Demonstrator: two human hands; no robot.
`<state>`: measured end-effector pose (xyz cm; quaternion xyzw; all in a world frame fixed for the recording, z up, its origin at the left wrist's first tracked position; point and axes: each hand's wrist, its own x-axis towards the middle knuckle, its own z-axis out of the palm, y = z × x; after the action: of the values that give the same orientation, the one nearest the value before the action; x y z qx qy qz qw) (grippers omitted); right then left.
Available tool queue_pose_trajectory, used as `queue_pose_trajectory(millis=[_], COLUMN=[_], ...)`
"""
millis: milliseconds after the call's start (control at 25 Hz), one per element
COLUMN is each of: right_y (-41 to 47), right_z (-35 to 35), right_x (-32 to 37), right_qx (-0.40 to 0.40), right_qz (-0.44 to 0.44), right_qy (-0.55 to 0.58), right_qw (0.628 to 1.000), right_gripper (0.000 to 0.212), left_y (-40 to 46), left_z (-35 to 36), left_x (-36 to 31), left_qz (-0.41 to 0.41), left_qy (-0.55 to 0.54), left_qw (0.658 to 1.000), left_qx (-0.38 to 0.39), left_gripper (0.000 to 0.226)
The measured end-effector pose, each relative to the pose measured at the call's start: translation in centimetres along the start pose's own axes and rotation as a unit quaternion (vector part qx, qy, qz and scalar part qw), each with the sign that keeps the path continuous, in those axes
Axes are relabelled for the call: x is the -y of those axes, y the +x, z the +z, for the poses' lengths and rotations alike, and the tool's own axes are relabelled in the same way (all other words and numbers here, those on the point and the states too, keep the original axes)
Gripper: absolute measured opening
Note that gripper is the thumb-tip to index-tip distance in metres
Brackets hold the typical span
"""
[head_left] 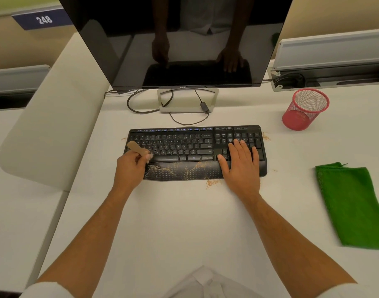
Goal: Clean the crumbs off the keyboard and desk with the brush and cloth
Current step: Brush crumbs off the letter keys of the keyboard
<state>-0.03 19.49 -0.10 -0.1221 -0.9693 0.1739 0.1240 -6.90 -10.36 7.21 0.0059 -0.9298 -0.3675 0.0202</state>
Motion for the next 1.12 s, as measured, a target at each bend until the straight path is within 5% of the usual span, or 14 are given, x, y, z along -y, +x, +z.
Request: queue_pose_trajectory(millis=[120,320,520,640,880,1120], right_y=[-0.1,0.0,-0.1,0.0,-0.1,-0.1], right_z=[0.0,-0.1,-0.1,-0.1,-0.2,-0.1], right_x=[0.0,0.0,0.1,0.0,0.0,0.0], right_qx=[-0.003,-0.001,-0.002,-0.003,-0.001,0.001], right_qz=[0.001,0.001,-0.001,0.000,0.001,0.002], right_qy=[-0.001,-0.005,-0.003,-0.005,0.000,0.001], right_qw=[1.000,1.000,1.000,1.000,1.000,1.000], right_gripper=[0.060,0.061,0.062,0.061,0.061,0.063], left_y=[-0.8,-1.0,-0.5,-0.2,-1.1,-2.3], left_z=[1.0,1.3,-0.6,-1.2,0.2,1.5], left_x=[-0.7,-2.0,-1.1,0.1,0.2,-1.3], left_qz=[0.036,0.010,0.008,0.006,0.037,0.083], left_qy=[0.012,-0.004,-0.050,-0.016,0.025,-0.069], left_qw=[0.999,0.971,0.998,1.000,0.999,0.983], left_qx=[0.038,0.238,0.046,0.008,0.016,0.149], left_gripper=[0.017,0.014,0.016,0.016,0.011,0.012])
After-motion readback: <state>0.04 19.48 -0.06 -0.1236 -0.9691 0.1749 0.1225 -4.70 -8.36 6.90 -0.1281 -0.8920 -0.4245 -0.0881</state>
